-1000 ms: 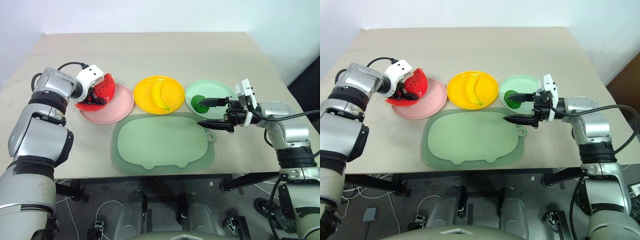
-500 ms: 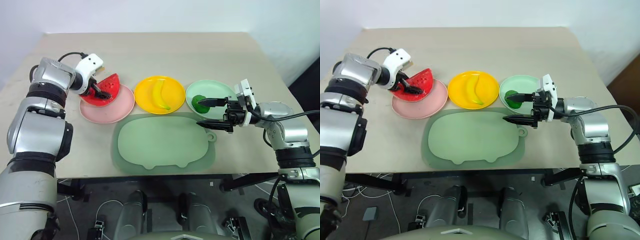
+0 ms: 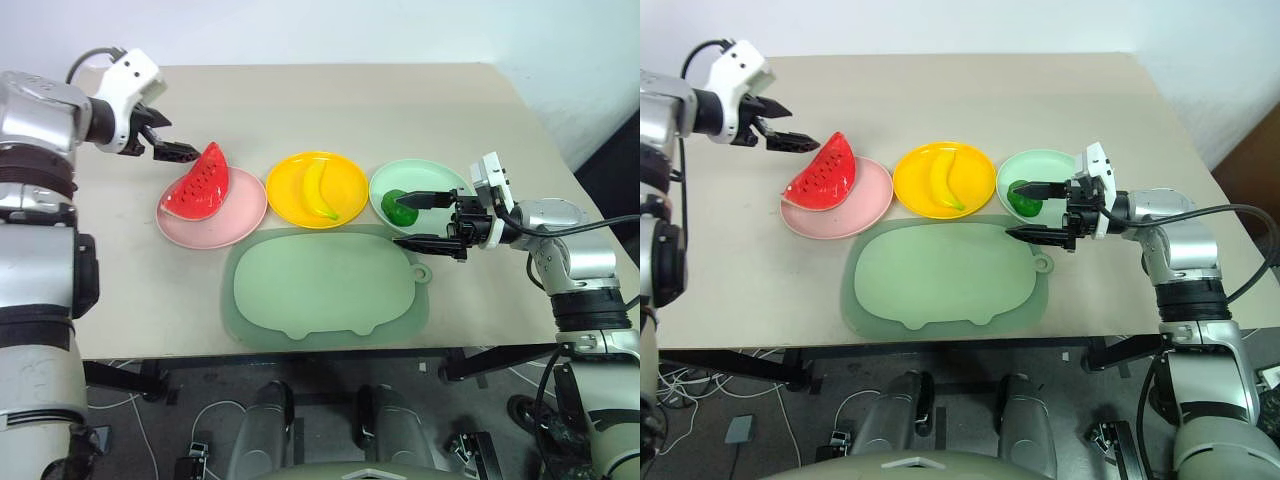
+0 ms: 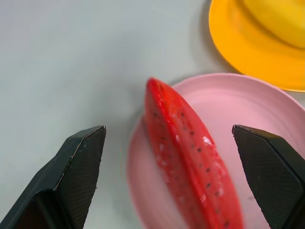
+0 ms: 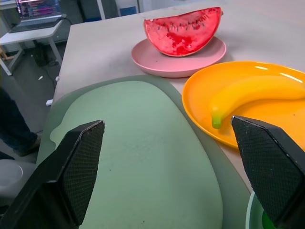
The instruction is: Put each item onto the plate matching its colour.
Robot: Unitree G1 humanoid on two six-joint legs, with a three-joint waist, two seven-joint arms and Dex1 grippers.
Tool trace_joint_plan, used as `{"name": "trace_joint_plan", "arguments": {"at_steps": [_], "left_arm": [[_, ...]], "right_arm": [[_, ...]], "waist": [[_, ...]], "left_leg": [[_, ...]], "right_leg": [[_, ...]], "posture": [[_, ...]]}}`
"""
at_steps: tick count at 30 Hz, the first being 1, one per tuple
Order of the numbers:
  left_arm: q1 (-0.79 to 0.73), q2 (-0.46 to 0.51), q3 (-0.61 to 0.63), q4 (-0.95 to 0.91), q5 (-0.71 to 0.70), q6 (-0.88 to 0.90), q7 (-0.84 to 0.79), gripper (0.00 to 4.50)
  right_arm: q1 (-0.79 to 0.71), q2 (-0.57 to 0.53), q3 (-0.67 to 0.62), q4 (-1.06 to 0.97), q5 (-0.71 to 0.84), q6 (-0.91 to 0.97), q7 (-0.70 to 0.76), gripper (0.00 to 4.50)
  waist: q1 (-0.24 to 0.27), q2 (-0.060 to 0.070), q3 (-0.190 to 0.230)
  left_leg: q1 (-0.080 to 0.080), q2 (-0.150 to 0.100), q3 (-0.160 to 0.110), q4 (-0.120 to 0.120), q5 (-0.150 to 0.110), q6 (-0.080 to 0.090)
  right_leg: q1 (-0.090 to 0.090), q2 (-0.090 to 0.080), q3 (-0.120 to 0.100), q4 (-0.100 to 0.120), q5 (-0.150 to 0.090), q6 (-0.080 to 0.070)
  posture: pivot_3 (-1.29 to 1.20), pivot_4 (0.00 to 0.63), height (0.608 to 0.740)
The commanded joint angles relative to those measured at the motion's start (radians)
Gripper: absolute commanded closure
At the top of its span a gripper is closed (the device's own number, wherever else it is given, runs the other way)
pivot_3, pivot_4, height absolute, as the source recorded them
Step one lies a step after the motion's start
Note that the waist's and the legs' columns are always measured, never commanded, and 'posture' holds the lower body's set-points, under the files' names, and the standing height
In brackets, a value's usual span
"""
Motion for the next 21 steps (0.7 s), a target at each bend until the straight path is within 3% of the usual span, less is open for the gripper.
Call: {"name": "trace_joint_plan", "arguments": {"at_steps": [1,8,13,16,21], "left_arm": [[0.072,0.057,0.142,-0.089,-0.125,-0.193,-0.057,0.03],[0.419,0.138,0.362,-0.260,-0.343,-0.238,-0.208,0.03],[0.686,0.174,0.495,-0.384,-0.463,-0.119,-0.209,0.03],[0.824,0.168,0.583,-0.446,-0.525,-0.066,-0.169,0.03],[1.036,0.076,0.696,-0.545,-0.608,-0.045,-0.079,0.03]], "right_arm": [[-0.005,-0.031,-0.046,-0.002,0.007,-0.008,0.001,0.00],[0.032,-0.089,-0.122,0.000,0.041,0.004,0.005,0.00],[0.129,-0.149,-0.213,-0.016,0.069,-0.008,0.008,0.00],[0.192,-0.176,-0.272,-0.025,0.083,-0.008,-0.003,0.00],[0.349,-0.214,-0.391,-0.035,0.104,-0.047,0.004,0.00]], "waist": [[0.000,0.000,0.000],[-0.001,0.001,0.000],[0.004,0.000,0.000],[0.004,0.000,0.000],[0.005,0.002,-0.001]], "left_leg": [[0.000,0.000,0.000,0.000,0.000,0.000],[0.001,0.000,0.001,0.000,0.000,0.000],[0.002,0.000,0.001,0.000,0.000,0.000],[0.003,0.001,0.000,0.001,0.000,0.000],[0.004,0.001,0.000,0.000,-0.001,-0.002]], "right_leg": [[0.000,0.000,0.000,0.000,0.000,0.000],[0.001,0.000,0.000,0.000,0.000,-0.001],[0.001,0.000,0.000,0.000,0.000,-0.001],[0.003,0.000,0.000,-0.001,0.000,-0.001],[0.004,-0.001,0.000,-0.002,-0.002,-0.002]], "posture": [[0.00,0.150,0.677],[0.00,0.150,0.677],[0.00,0.150,0.677],[0.00,0.150,0.677],[0.00,0.150,0.677]]}}
